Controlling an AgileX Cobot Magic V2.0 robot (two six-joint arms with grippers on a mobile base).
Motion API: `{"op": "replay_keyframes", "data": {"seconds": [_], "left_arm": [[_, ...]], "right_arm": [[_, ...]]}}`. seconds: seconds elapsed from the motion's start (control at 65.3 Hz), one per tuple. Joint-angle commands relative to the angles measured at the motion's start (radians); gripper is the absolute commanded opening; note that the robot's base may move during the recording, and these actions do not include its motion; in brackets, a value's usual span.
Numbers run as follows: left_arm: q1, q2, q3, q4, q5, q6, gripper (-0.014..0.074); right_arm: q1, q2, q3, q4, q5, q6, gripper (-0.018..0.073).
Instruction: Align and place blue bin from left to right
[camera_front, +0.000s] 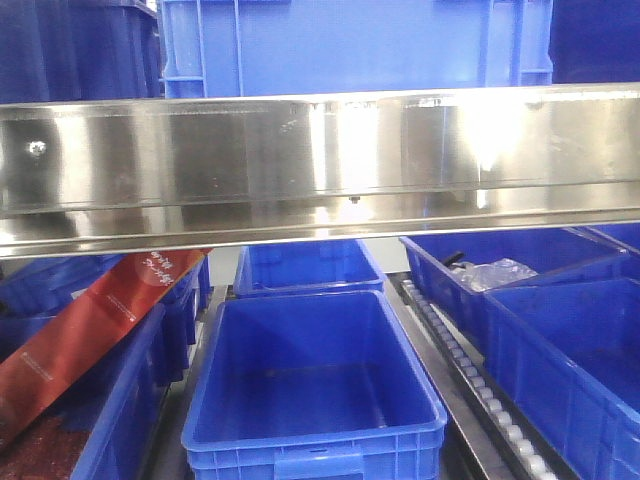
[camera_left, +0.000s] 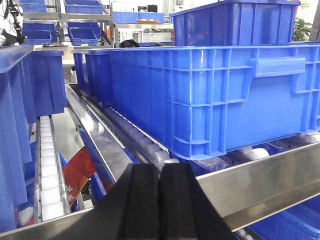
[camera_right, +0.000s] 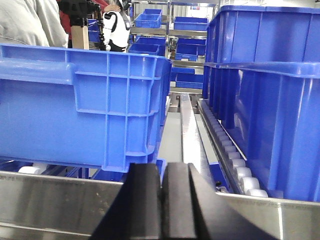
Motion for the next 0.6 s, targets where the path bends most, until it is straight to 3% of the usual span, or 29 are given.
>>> {"op": "replay_keyframes", "data": {"seconds": [0.0,0.107,0.184,0.291,0.49,0.582], "left_arm": [[-0.003,-0.007,0.0,-0.006,-0.017,-0.004,-0.0111],[-0.003,-0.007,0.001,-0.008,-0.017,-0.004,-0.0111],[0.016,-0.014,0.001,-0.056,-0.017,0.0,-0.0111],[0.121,-0.052,0.031,-0.09,-0.015,0.086,-0.0111],[0.332,-0.205,0.168,-0.105,-0.018,0.086,-0.0111],[0.401,-0.28,0.24,-0.111,-0.022,0.086,-0.0111]], "right_arm": [[-0.004,-0.005,0.001,-0.003,-0.032,-0.011,-0.007],[-0.004,-0.005,0.001,-0.003,-0.032,-0.011,-0.007],[-0.004,-0.005,0.001,-0.003,-0.032,-0.011,-0.007],[-0.004,-0.005,0.001,-0.003,-0.032,-0.011,-0.007],[-0.004,-0.005,0.001,-0.003,-0.032,-0.011,-0.007],[-0.004,-0.005,0.001,-0.003,-0.032,-0.011,-0.007]]}}
